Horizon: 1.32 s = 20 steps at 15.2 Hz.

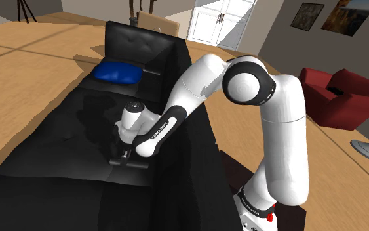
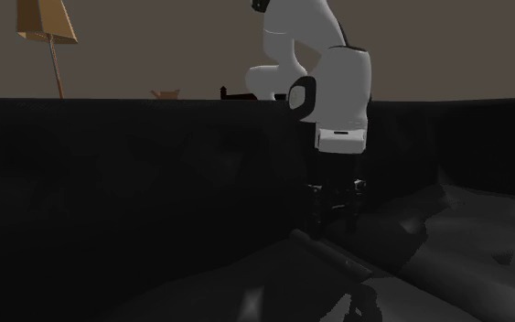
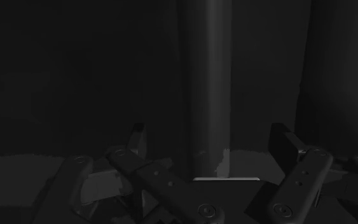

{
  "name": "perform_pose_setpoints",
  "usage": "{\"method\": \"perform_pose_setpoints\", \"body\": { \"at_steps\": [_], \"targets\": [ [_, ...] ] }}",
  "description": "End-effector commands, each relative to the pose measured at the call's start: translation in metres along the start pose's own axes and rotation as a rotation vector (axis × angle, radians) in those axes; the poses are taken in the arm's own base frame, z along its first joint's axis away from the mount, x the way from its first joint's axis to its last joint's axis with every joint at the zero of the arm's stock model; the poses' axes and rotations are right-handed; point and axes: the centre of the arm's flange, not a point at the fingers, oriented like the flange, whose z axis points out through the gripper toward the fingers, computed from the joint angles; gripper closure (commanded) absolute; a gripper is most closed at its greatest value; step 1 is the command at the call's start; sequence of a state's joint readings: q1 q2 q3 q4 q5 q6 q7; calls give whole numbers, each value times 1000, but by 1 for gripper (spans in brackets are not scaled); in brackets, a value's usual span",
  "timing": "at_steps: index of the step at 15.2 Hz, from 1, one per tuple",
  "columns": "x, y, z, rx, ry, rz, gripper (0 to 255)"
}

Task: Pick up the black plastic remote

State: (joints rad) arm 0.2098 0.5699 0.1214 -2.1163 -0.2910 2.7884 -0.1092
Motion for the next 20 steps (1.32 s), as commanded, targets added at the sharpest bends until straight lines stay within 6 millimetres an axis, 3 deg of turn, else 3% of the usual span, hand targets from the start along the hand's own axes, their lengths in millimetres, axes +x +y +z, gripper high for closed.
{"method": "perform_pose_setpoints", "body": {
  "at_steps": [1, 6, 8, 9, 18, 20],
  "targets": [
    [2, -3, 12, 0, 1, -4, 0],
    [-1, -5, 41, 0, 1, -4, 0],
    [-1, -5, 41, 0, 1, -4, 0],
    [-1, -5, 41, 0, 1, -4, 255],
    [-1, -5, 41, 0, 1, -4, 255],
    [0, -4, 30, 0, 1, -4, 255]
  ]
}}
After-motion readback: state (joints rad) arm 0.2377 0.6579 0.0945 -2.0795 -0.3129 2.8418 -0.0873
